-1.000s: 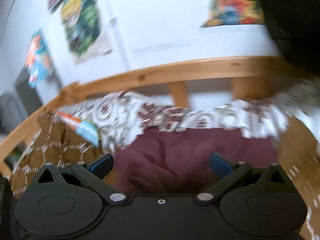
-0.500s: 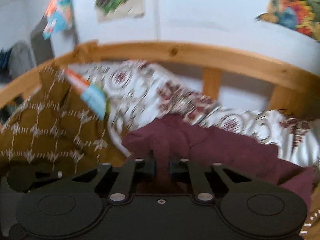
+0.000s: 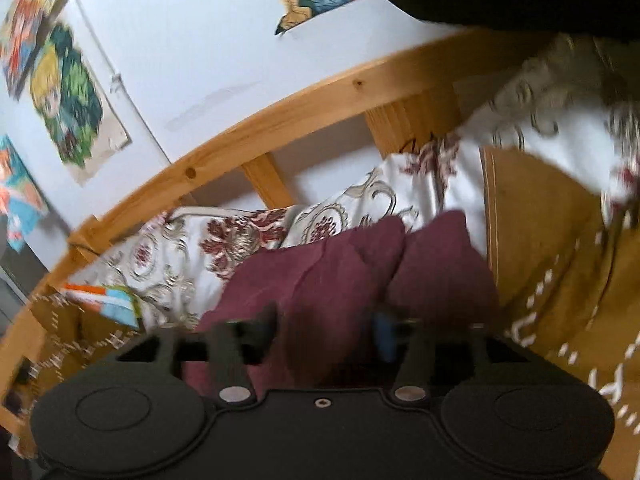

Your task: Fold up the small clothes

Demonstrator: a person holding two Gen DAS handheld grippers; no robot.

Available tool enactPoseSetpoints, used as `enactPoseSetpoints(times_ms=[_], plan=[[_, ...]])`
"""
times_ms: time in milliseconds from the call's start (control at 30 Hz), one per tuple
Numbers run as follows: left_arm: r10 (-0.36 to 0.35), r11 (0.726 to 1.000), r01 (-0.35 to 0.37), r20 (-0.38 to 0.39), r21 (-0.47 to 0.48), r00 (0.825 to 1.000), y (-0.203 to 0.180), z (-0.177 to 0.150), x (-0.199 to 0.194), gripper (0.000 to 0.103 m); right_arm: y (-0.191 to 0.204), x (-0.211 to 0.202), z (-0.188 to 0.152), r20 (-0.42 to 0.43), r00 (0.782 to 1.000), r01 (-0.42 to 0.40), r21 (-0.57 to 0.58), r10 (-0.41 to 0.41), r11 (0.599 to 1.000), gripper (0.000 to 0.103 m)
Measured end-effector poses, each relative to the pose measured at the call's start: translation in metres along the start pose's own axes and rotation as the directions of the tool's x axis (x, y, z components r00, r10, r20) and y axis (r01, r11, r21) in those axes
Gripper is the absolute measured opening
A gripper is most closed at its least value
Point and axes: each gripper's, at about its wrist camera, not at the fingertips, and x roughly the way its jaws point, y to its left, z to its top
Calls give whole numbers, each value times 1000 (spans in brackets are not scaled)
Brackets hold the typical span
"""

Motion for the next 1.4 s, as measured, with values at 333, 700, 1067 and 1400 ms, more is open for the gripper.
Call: enactPoseSetpoints(times_ms=[333, 700, 1067, 1400], plan=[[9, 1000, -9, -9, 7, 1000, -1, -1, 1, 27, 14, 15, -13, -66, 997, 30, -31, -32, 999, 54], [52, 998, -51, -19, 39, 998, -20, 25, 0, 24, 47, 12, -4, -7, 989, 142, -306, -151, 941, 15], [96, 987, -84, -91, 134, 991, -61, 43, 20, 24, 25, -15, 9, 28, 987, 159, -388, -161, 908, 14], [125, 985, -112, -96, 127, 987, -73, 56, 27, 26, 36, -32, 29, 171, 976, 203, -497, -134, 844, 8]])
